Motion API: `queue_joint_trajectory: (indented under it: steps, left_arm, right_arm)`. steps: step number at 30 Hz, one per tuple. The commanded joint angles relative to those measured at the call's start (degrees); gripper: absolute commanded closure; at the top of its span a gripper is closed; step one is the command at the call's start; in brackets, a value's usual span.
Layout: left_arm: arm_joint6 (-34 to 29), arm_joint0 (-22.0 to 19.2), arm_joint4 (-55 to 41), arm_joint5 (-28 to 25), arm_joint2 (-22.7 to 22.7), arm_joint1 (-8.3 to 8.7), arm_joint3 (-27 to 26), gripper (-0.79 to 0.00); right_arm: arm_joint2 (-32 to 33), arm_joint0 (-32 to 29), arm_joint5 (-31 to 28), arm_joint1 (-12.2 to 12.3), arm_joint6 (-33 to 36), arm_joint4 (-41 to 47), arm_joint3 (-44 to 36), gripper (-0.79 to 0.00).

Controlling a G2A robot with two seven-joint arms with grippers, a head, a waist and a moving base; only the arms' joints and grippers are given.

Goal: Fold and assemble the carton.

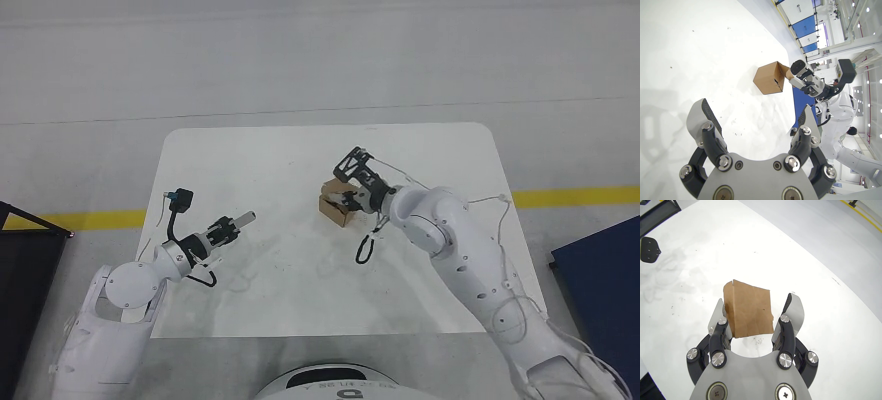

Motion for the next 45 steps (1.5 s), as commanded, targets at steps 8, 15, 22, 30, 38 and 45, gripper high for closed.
queue_joint_trajectory:
  steps: [8,15,22,30,38,45]
  left_arm:
    - [0.00,0.00,0.00,0.00,0.00,0.00,0.00,-0.785]
    - [0.00,0.00,0.00,0.00,0.00,0.00,0.00,-0.785]
    - [0.00,0.00,0.00,0.00,0.00,0.00,0.00,-0.785]
    - [0.00,0.00,0.00,0.00,0.00,0.00,0.00,-0.785]
    - [0.00,0.00,0.00,0.00,0.00,0.00,0.00,-0.785]
    - [0.00,0.00,0.00,0.00,0.00,0.00,0.00,-0.785]
  right_arm:
    - [-2.79,-0.75,1.70,-0.06,-2.91,-11.46,-1.53,-0.394]
    - [-4.70,-0.77,4.07,-0.46,-4.04,-17.64,-0.67,-0.200]
    - [-7.21,-0.20,7.25,-0.99,-4.60,-26.90,0.57,-0.099]
    - [-8.76,1.06,8.71,-2.09,-4.02,-28.43,3.08,-0.089]
    - [-8.25,1.65,6.61,-2.86,-3.43,-23.82,3.21,-0.262]
    - [-7.40,1.45,6.18,-3.17,-3.77,-22.69,3.53,-0.271]
